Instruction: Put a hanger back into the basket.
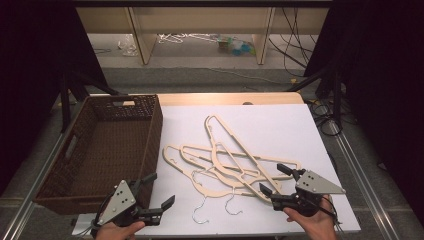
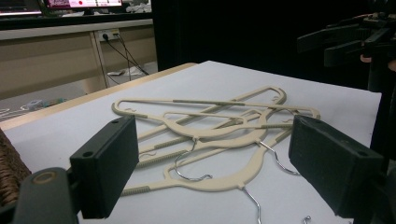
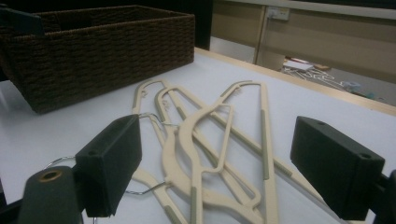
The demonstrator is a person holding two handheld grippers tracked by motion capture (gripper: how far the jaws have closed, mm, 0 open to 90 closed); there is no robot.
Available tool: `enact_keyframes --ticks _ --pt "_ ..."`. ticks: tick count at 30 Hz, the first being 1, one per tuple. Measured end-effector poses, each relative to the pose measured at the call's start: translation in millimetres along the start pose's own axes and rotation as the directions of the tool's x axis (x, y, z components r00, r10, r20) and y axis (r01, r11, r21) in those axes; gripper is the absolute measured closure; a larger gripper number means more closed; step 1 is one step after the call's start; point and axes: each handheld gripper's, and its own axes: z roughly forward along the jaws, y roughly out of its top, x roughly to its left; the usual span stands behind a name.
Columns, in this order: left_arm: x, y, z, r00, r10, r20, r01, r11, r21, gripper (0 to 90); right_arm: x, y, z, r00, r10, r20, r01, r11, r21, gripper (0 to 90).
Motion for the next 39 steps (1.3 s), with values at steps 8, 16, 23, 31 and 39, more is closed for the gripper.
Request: enact_keyframes --ticks 8,16,23,31,39 --pt "-1.6 -0.5 0.9 0.9998 -0.020 0.002 0.020 0.9998 0.003 16.0 -0.8 -0.7 0.3 1.0000 0.005 0.007 -0.005 1.000 0.010 17.8" --pt "-1.7 -0.7 2.3 0.9999 -0.010 0.011 0.010 0.9999 -0.003 16.0 -0.8 -0.7 7.3 0.9998 -0.019 -0.001 0.019 0.997 0.069 19.9" --pt "-2.9 -0.4 1.9 0.9998 -0.021 0.003 0.021 0.9998 0.008 16.0 -3.8 -0.5 27.9 0.9988 -0.040 -0.029 0.045 0.971 0.233 26.5" --pt "-2.4 -0.6 1.9 0.9998 -0.017 0.007 0.017 0.9998 0.010 16.0 -7.9 -2.0 55.9 0.9966 -0.023 -0.079 0.053 0.917 0.396 38.4" --pt "-2.1 -0.6 3.0 0.9999 -0.007 0.013 0.007 0.9999 0.011 16.0 -9.1 -11.2 83.1 0.9943 0.010 -0.106 0.050 0.835 0.548 53.9"
